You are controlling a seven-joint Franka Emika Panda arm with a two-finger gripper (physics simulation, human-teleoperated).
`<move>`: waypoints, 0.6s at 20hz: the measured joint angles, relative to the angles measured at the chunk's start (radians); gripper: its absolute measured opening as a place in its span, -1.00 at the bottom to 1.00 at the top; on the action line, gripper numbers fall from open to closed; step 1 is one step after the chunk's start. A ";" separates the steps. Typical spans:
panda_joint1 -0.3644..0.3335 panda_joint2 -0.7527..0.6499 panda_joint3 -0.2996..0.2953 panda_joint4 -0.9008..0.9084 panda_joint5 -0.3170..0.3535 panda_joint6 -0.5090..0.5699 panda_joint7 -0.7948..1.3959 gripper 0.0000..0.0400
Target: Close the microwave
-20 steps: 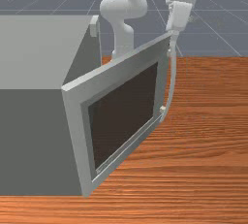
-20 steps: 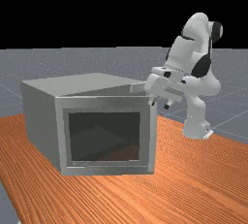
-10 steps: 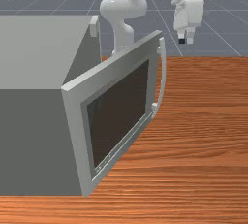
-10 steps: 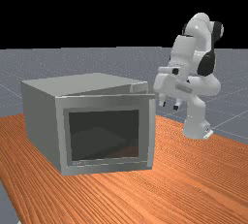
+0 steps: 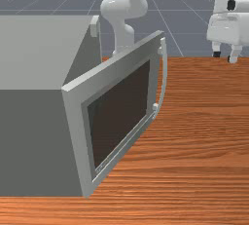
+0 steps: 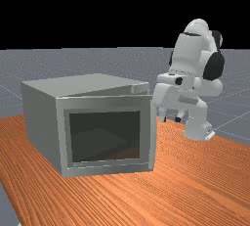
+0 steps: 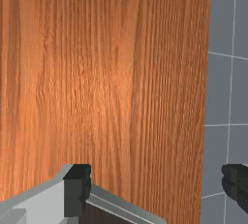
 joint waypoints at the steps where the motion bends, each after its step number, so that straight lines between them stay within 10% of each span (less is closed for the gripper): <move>1: -0.003 0.021 0.001 0.000 0.004 0.005 -0.001 1.00; 7: 0.002 0.066 -0.017 -0.122 -0.047 0.198 0.050 1.00; 8: 0.038 0.051 -0.067 -0.144 -0.168 0.162 0.087 1.00; 12: -0.055 -0.062 -0.142 -0.322 -0.280 0.210 -0.073 1.00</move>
